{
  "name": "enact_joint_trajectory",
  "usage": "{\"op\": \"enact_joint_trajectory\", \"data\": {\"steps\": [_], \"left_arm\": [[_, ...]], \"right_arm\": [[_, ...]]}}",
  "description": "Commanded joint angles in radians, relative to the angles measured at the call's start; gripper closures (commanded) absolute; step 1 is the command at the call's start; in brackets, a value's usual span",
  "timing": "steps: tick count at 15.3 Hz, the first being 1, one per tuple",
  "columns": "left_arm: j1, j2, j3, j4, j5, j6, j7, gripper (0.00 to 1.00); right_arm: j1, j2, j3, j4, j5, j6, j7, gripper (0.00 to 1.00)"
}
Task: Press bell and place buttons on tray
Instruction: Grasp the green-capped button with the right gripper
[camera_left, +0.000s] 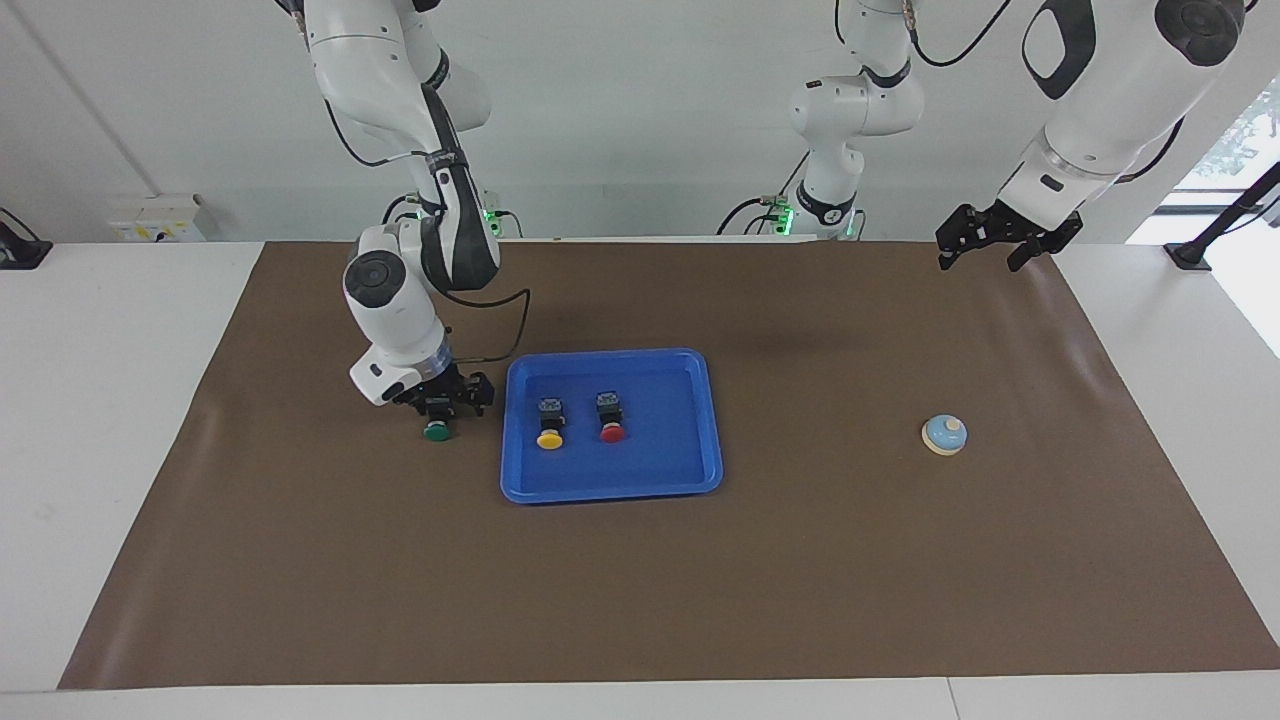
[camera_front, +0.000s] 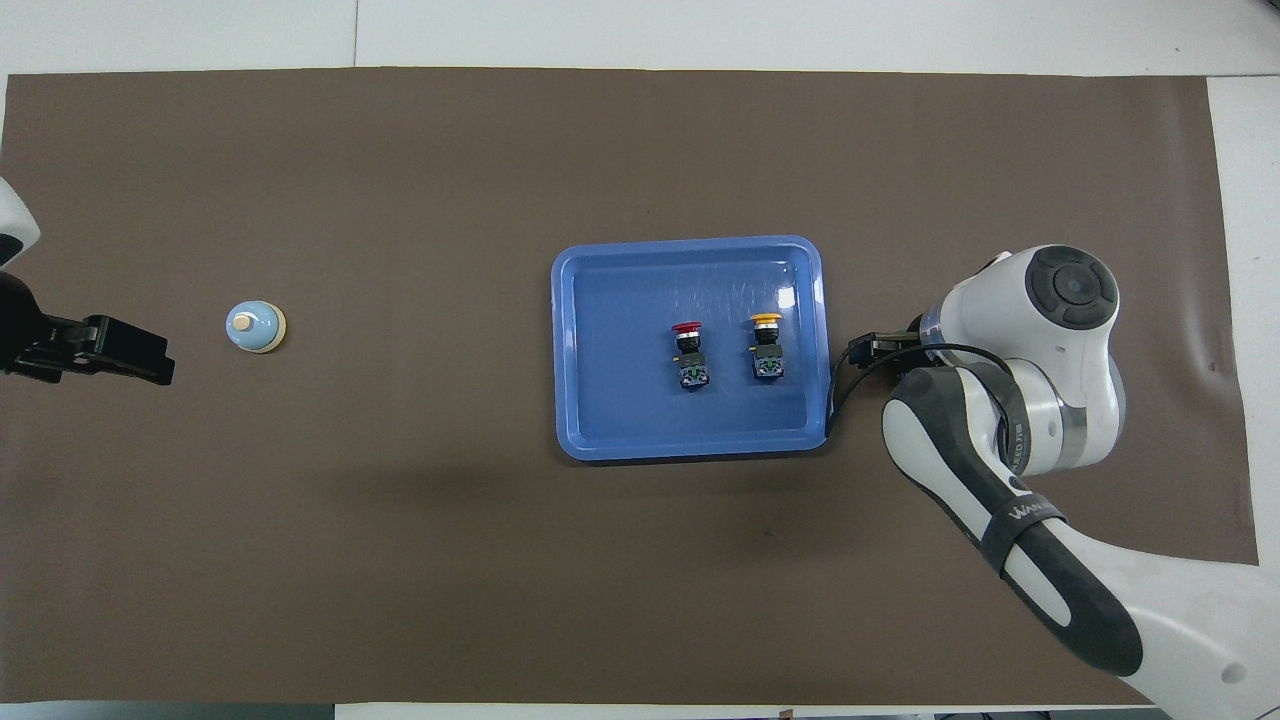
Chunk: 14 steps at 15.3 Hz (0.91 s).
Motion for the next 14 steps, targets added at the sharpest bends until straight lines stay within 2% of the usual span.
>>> {"op": "enact_joint_trajectory", "data": {"steps": [1, 2, 3, 4, 5, 9, 12, 14], "left_arm": [[0.002, -0.015, 0.000, -0.010, 0.017, -0.005, -0.004, 0.00], [0.002, -0.017, 0.000, -0.010, 0.017, -0.005, -0.004, 0.00], [0.002, -0.015, 0.000, -0.010, 0.017, -0.005, -0.004, 0.00], [0.002, -0.015, 0.000, -0.010, 0.017, -0.005, -0.004, 0.00], [0.002, -0.015, 0.000, -0.010, 0.017, -0.005, -0.004, 0.00], [0.002, -0.015, 0.000, -0.010, 0.017, -0.005, -0.004, 0.00], [0.002, -0.015, 0.000, -0.010, 0.017, -0.005, -0.004, 0.00], [0.002, -0.015, 0.000, -0.010, 0.017, -0.005, -0.004, 0.00]], "right_arm": [[-0.029, -0.029, 0.013, -0.048, -0.005, 0.046, -0.034, 0.21], [-0.029, -0.029, 0.013, -0.050, -0.006, 0.046, -0.035, 0.36], [-0.029, -0.029, 0.013, -0.050, -0.006, 0.046, -0.040, 0.55], [-0.029, -0.029, 0.013, -0.048, -0.006, 0.046, -0.050, 0.82], [-0.028, -0.029, 0.013, -0.045, -0.006, 0.043, -0.061, 1.00], [-0.017, -0.027, 0.015, 0.028, -0.005, -0.026, -0.063, 1.00], [0.035, 0.005, 0.021, 0.192, 0.009, -0.162, -0.022, 1.00], [0.090, 0.031, 0.022, 0.281, 0.009, -0.222, 0.076, 1.00]]}}
